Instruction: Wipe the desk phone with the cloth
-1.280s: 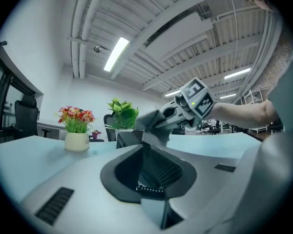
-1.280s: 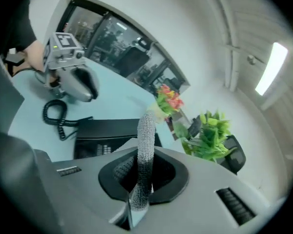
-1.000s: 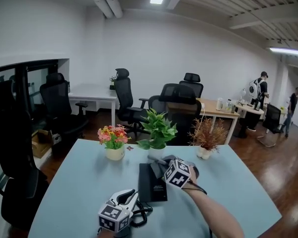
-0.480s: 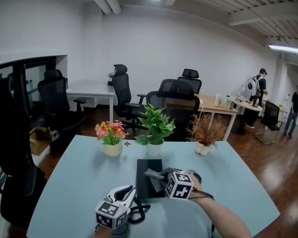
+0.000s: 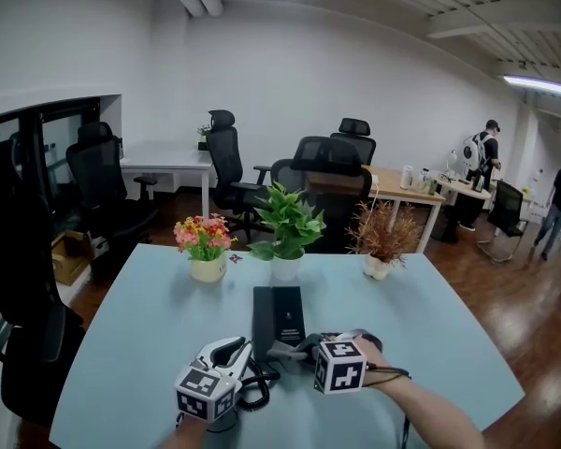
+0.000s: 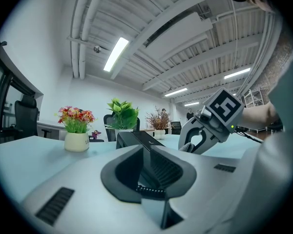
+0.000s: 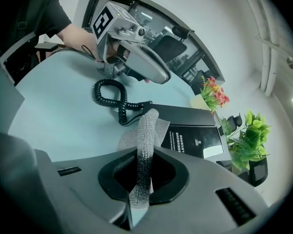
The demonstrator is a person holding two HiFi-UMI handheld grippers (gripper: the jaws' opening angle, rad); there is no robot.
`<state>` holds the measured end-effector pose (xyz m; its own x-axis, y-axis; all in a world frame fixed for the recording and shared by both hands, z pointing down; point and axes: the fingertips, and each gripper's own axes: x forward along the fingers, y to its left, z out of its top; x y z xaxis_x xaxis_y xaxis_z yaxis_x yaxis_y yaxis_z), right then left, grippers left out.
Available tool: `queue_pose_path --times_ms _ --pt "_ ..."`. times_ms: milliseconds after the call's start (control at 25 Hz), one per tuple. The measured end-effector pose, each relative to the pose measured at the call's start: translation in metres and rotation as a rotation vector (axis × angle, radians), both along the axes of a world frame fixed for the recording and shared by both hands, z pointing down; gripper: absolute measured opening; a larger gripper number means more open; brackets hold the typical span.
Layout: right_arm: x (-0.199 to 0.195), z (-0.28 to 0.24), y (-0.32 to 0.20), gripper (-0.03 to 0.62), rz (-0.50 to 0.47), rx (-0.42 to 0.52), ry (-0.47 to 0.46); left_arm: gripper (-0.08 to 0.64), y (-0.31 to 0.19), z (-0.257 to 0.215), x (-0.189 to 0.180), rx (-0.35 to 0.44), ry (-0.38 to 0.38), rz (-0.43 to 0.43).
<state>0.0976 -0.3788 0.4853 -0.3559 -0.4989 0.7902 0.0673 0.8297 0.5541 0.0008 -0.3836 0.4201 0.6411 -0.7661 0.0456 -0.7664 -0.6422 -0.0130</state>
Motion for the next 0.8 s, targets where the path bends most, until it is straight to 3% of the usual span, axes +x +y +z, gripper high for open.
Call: queue_pose_path --times_ms 120,400,520,800 --pt "0.001 -0.016 -0.014 -0.009 0.032 0.023 -0.066 0.055 -0.001 0.001 0.001 -0.003 -0.002 0.002" --pt "0.02 -0.1 -0.135 -0.009 0.33 0.325 -0.38 0.055 0.004 0.0 0.002 -0.009 -0.002 0.005" --pt "0.018 -0.103 -0.158 -0.009 0.355 0.358 -0.37 0.055 0.006 0.0 0.004 -0.01 0.002 0.007" --pt "0.014 -0.079 -0.148 -0.009 0.307 0.296 -0.27 0.055 0.005 0.0 0.0 0.001 -0.007 0.009"
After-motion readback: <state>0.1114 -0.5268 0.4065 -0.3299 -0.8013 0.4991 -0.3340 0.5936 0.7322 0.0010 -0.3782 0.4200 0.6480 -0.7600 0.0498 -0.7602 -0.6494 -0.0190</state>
